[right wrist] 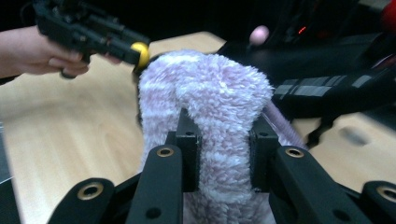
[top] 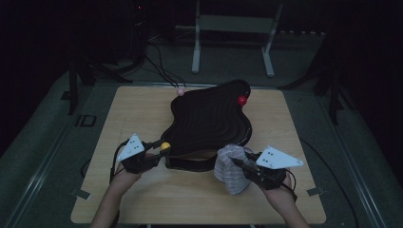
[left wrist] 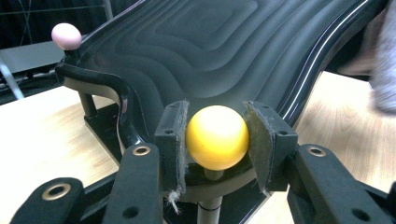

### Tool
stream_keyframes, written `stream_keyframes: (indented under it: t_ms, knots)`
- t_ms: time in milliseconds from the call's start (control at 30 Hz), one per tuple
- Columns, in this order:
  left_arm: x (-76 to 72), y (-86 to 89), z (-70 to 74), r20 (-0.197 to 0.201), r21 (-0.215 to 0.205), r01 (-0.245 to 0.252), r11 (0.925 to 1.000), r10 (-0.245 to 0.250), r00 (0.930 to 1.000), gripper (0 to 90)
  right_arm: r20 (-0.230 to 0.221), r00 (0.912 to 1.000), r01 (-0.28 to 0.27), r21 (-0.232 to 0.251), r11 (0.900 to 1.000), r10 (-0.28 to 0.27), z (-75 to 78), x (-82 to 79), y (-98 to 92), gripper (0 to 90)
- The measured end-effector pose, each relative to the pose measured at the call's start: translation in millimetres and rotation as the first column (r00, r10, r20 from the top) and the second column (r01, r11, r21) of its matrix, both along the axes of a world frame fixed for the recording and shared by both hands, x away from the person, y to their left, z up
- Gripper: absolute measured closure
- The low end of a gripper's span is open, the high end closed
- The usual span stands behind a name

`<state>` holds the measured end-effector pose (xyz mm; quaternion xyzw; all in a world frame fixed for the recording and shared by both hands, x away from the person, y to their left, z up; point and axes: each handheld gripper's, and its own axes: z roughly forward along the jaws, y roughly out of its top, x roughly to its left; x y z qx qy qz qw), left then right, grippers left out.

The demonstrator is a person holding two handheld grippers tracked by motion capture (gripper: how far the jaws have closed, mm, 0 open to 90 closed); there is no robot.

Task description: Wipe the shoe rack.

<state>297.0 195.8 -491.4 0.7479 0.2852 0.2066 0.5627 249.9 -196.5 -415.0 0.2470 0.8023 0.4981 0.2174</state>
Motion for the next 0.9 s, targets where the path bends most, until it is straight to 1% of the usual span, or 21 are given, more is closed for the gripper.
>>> stream_keyframes:
  t_ms: [67,167,200,233,267,300,333,367,433,467,500,567,600,633,667,700,733,767,800,900]
  knots:
    - [0.2,0.1,-0.1,-0.001,-0.001,0.002,1.0,-0.002,1.0,59.6,-0.004,0.9999,-0.012,-0.035,0.999,0.012,-3.3,-0.9,6.6,72.1]
    - [0.2,0.1,0.0,-0.002,0.0,0.001,1.0,-0.001,1.0,59.6,0.021,0.9983,-0.054,-0.026,0.998,0.055,3.1,-5.8,15.5,72.0]
    - [0.2,0.1,0.0,-0.002,0.0,0.001,1.0,-0.001,1.0,59.7,0.021,0.9983,-0.054,-0.026,0.998,0.055,3.1,-5.8,15.5,72.0]
    - [0.1,0.2,0.0,-0.002,-0.001,0.001,1.0,-0.001,1.0,59.6,0.045,0.9974,-0.056,-0.028,0.998,0.057,7.1,-5.7,20.5,72.0]
    - [0.1,0.1,0.1,-0.001,0.001,0.001,1.0,-0.001,1.0,59.7,0.046,0.9979,-0.044,-0.036,0.998,0.045,6.2,-3.4,22.7,72.0]
    - [0.0,0.0,0.2,-0.001,0.001,0.001,1.0,-0.001,1.0,59.7,0.036,0.9986,-0.038,-0.049,0.998,0.039,2.7,0.4,24.4,72.0]
    - [0.0,-0.2,0.2,-0.002,0.001,0.002,1.0,-0.002,1.0,59.6,0.012,0.9989,-0.044,-0.049,0.998,0.045,-2.6,4.9,25.5,72.1]
    - [0.0,-0.3,0.2,-0.001,0.002,0.003,1.0,-0.003,1.0,59.6,-0.022,0.9982,-0.057,-0.049,0.997,0.056,-8.0,8.1,27.3,72.0]
    - [0.2,0.1,0.1,-0.002,0.001,0.006,1.0,-0.006,1.0,59.6,-0.03,0.9976,-0.064,-0.088,0.994,0.062,-14.9,8.7,34.5,72.0]
    - [0.2,0.1,0.1,-0.001,0.001,0.006,1.0,-0.006,1.0,59.6,-0.034,0.9966,-0.078,-0.088,0.993,0.075,-14.8,8.0,37.2,71.9]
    - [0.2,0.1,0.1,-0.002,0.002,0.006,1.0,-0.006,1.0,59.6,-0.027,0.9958,-0.09,-0.082,0.993,0.088,-12.6,6.4,39.2,71.8]
    - [0.4,0.2,0.2,-0.003,0.001,0.007,1.0,-0.007,1.0,59.6,0.007,0.9958,-0.091,-0.076,0.993,0.092,-6.6,4.1,41.0,71.8]
    - [0.3,0.1,0.3,-0.003,0.002,0.007,1.0,-0.007,1.0,59.6,0.018,0.9962,-0.083,-0.071,0.994,0.085,-5.3,4.8,40.7,71.8]
    - [0.3,0.1,0.2,-0.002,0.002,0.007,1.0,-0.007,1.0,59.7,0.017,0.9972,-0.072,-0.071,0.995,0.073,-6.1,7.0,40.2,71.8]
    - [0.4,0.0,0.2,-0.003,0.001,0.007,1.0,-0.007,1.0,59.6,0.003,0.9977,-0.068,-0.077,0.995,0.068,-9.1,10.1,40.1,71.9]
    - [0.4,0.0,0.2,-0.003,0.001,0.007,1.0,-0.007,1.0,59.6,0.003,0.9977,-0.068,-0.077,0.995,0.068,-9.1,10.1,40.1,71.9]
    - [0.4,0.2,0.1,-0.002,0.002,0.01,1.0,-0.01,1.0,59.6,-0.016,0.9972,-0.074,-0.072,0.995,0.073,-12.6,12.1,40.4,71.9]
    - [0.6,0.7,0.1,-0.004,0.001,0.012,0.9999,-0.012,0.9999,59.6,-0.024,0.997,-0.075,-0.081,0.994,0.073,-15.2,12.7,42.0,71.8]
    - [0.6,0.9,0.1,-0.004,0.001,0.012,0.9999,-0.012,0.9999,59.6,-0.021,0.9969,-0.078,-0.096,0.992,0.076,-16.0,11.4,44.8,71.7]
    - [0.6,1.1,0.1,-0.004,0.002,0.012,0.9999,-0.012,0.9999,59.6,-0.001,0.9956,-0.094,-0.078,0.993,0.094,-10.3,8.6,47.8,71.5]
